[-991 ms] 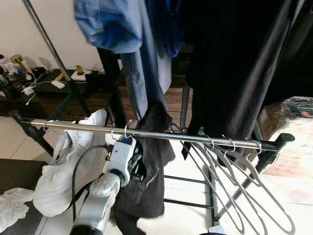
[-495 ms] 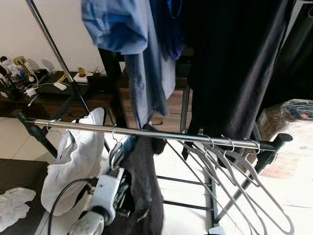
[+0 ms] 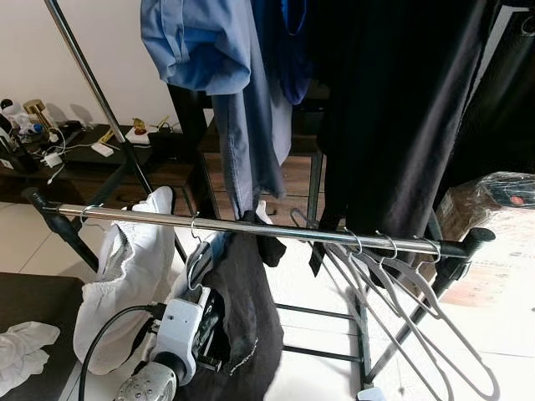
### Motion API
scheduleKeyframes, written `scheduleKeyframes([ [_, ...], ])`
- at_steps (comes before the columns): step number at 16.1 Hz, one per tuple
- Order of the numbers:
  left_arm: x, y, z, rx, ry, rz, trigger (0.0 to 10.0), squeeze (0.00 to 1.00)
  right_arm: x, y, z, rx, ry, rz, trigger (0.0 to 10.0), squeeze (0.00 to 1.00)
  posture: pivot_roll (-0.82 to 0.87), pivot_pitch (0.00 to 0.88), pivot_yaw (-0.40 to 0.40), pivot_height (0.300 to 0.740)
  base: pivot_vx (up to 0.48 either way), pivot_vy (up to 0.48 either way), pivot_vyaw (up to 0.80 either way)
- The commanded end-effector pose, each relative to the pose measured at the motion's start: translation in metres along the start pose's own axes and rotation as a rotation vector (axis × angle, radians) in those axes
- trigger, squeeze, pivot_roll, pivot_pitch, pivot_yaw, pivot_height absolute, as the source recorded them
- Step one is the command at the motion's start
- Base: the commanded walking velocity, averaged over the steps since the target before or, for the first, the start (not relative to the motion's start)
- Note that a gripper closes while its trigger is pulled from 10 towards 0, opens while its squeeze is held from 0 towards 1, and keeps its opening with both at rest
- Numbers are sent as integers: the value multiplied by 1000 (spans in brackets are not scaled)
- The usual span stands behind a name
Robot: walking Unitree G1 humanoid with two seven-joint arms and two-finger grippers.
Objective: Hang hanger
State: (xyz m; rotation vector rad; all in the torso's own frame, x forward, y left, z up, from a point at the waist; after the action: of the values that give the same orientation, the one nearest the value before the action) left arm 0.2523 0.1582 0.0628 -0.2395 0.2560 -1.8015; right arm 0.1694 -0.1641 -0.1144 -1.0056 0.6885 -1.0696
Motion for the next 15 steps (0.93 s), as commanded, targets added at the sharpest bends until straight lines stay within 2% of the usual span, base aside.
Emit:
scheduleKeyframes([
  [1, -2, -4, 8, 32, -5, 4, 10000, 0, -7, 0, -19, -67, 0, 24, 10000, 0, -31, 68, 35, 740, 0, 0, 0],
  [12, -3, -3, 5, 23, -6, 8, 10000, 0, -8, 0, -20, -69, 0, 27, 10000, 0, -36, 48, 39, 740, 0, 0, 0],
  [15, -2, -3, 5, 22, -4, 5, 10000, 0, -9, 0, -20, -69, 1, 28, 10000, 0, -35, 47, 39, 740, -247, 0, 0],
])
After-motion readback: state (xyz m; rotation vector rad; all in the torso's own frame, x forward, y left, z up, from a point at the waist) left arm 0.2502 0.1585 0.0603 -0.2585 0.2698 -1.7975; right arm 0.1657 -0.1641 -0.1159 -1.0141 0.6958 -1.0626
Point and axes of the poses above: a point about 5 cm out from each wrist's last joint towards the gripper, its own y axis pointing out of the wrist towards the gripper, its own z axis along the axis of the wrist's last joint, x = y × z, the point moved 2 cm from there along y, pointing out of the wrist towards the gripper, and after that the axes turned 7 degrees about -y, right-handed, at the moved point
